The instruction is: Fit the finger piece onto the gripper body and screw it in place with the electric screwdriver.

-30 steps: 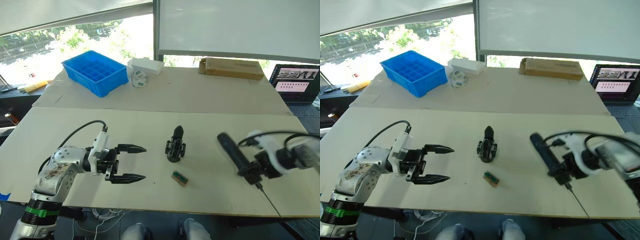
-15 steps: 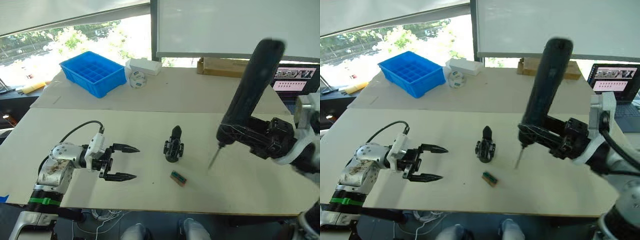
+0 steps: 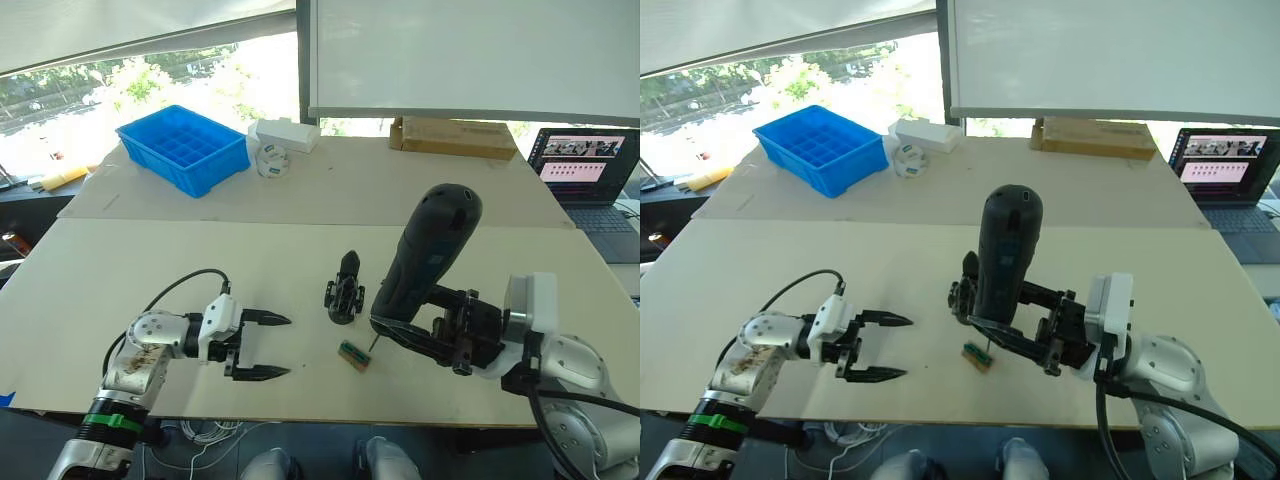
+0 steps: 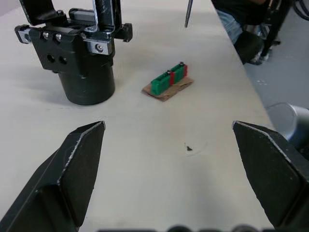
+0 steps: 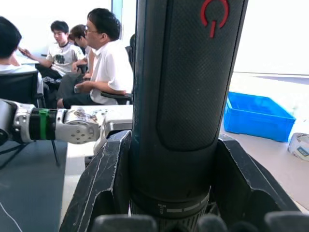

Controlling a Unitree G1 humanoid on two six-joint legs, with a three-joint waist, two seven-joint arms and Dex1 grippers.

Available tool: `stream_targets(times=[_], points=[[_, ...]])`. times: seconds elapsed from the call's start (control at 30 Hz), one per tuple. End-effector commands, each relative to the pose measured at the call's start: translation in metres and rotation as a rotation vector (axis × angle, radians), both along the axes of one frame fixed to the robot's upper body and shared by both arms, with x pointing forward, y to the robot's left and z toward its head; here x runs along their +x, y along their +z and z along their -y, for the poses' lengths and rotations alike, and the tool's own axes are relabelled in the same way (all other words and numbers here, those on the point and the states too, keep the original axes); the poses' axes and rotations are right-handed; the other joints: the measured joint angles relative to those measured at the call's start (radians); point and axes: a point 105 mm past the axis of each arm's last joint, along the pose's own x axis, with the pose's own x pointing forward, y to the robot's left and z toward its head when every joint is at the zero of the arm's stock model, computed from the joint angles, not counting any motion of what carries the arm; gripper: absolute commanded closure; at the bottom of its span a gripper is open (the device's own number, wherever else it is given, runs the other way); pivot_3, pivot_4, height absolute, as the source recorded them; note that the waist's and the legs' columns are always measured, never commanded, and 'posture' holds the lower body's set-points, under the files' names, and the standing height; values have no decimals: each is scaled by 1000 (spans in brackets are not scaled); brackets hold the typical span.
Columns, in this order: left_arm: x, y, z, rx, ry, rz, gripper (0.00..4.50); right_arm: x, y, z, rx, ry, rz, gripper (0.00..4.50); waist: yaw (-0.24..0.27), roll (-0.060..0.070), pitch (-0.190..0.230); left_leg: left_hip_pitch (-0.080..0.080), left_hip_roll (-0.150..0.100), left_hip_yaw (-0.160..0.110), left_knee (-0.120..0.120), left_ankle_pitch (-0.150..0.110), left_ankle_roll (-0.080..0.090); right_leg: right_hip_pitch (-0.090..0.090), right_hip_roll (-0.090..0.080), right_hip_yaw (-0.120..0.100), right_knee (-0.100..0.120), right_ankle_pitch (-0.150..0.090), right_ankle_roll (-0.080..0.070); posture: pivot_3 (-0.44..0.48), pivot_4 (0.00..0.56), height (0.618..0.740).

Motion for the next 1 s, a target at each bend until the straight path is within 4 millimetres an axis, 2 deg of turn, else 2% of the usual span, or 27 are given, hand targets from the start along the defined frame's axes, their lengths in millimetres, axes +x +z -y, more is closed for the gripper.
stream_targets(times=[0.03,0.13,0.33,0.77,1.0], points=[[-2,-6,15,9,-5,29,0,-7,9,-4,-17,46,104,2597,0,0,0,0,0,0,0,0,0,0,0,0,0,0,0,0,150,740],[-7,-13,32,3,-32,21,0,-3,7,-5,-19,49,107,2597,1,0,0,0,0,0,0,0,0,0,0,0,0,0,0,0,150,740],[-1,-24,57,-7,16,20,0,-2,4,-7,-30,59,112,2597,6,0,0,0,0,0,1,0,1,0,0,0,0,0,-1,0,150,740],[-8,-36,80,32,0,-7,0,-1,3,-6,-48,62,116,2597,19,0,0,0,0,-1,4,-3,5,3,-3,-2,0,1,0,0,150,740],[-11,-50,80,61,-32,-38,0,0,0,-3,-75,54,116,2597,20,1,-1,1,-1,-2,5,-4,8,5,-6,-3,-1,1,2,0,150,740]])
